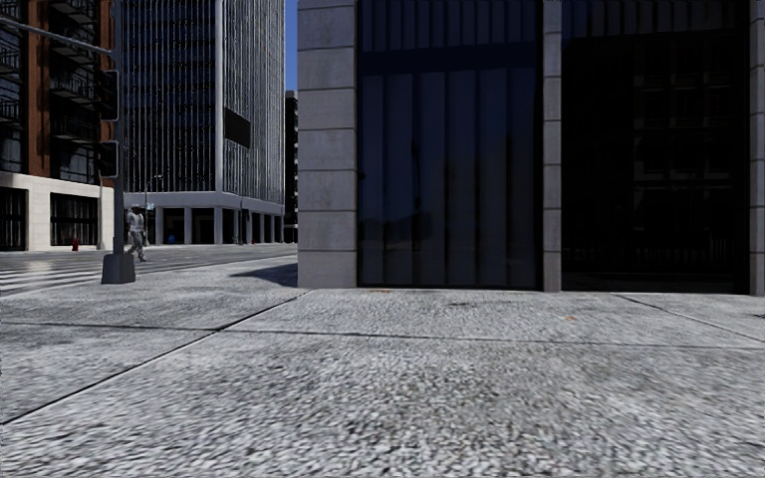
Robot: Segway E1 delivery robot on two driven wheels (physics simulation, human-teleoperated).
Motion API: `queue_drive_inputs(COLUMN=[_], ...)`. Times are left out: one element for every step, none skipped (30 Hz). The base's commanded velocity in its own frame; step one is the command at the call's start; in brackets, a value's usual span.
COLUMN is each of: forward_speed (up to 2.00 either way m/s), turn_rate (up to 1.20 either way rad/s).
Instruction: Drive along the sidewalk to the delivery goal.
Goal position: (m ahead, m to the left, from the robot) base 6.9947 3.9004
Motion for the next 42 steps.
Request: queue_drive_inputs(forward_speed=[1.47,1.47,1.47,1.47,1.48,1.48,1.48,1.48,1.48,1.48,1.48,1.48,1.48,1.48,1.48,1.48,1.48,1.48,1.48,1.48,1.48,1.48,1.48,1.48,1.48,1.48,1.48,1.48,1.48,1.48,1.48,1.48,1.48,1.48,1.48,1.48,1.48,1.48,1.48,1.48,1.48,1.48], turn_rate=[0.00,0.00,0.00,0.00,0.00,0.00,0.00,0.00,0.00,0.00,0.00,0.02,0.14,0.14,0.18,0.22,0.28,0.36,0.39,0.40,0.41,0.41,0.41,0.43,0.43,0.44,0.44,0.44,0.44,0.45,0.47,0.49,0.49,0.49,0.49,0.49,0.49,0.49,0.49,0.49,0.49,0.49])
